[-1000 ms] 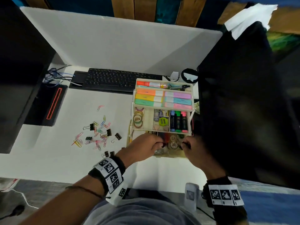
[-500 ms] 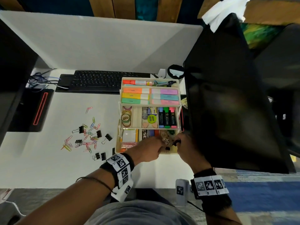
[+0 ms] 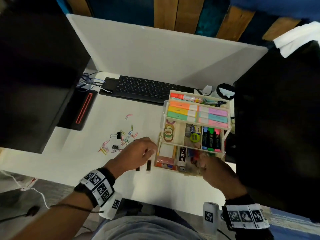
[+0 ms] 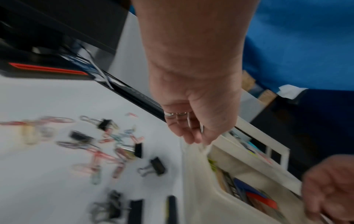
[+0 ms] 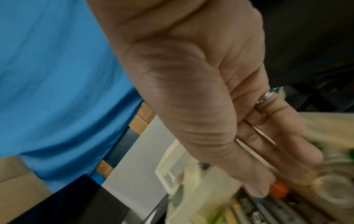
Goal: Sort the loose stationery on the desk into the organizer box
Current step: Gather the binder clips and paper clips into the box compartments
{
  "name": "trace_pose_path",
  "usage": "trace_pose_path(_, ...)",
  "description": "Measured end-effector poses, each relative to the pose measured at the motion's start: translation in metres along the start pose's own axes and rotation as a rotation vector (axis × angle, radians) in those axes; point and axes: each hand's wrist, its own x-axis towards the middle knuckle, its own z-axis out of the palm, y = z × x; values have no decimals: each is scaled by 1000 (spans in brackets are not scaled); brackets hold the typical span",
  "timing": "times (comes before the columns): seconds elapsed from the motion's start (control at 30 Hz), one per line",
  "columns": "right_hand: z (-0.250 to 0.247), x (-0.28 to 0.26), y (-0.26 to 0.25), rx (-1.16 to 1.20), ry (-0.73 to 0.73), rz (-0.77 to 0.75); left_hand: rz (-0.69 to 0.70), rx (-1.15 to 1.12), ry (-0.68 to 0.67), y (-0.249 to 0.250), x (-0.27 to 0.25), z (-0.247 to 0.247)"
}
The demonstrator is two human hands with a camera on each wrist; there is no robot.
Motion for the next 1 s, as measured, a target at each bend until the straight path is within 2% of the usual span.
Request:
trace_pose_path(0.17,4,13,-92,5,74,-215,-291,92,206,-74,-27,-38)
trace_pose_path(0.3,49,60,-160,8,51,-403,-405,104,206,-115,-33,-59)
trace_pose_path(0.37,73,86,-183,-12,72,-449,-365,112,156,-127,-33,-62)
trace_pose_path(0.5,103,119,-212,-19,104,-428,-235,174,61,-144,-27,-62)
trace_pose_path(0.67,125,141,-215,-69,157,-408,-88,182,71,-155,-18,-64)
trace_pose_path(0.9,128,135,-220,6,202,-380,-59,180,107,-166,-15,-60)
trace_pose_path(1.0,121,128,-222,167,299,-299,-49,63,139,-165,-17,-61)
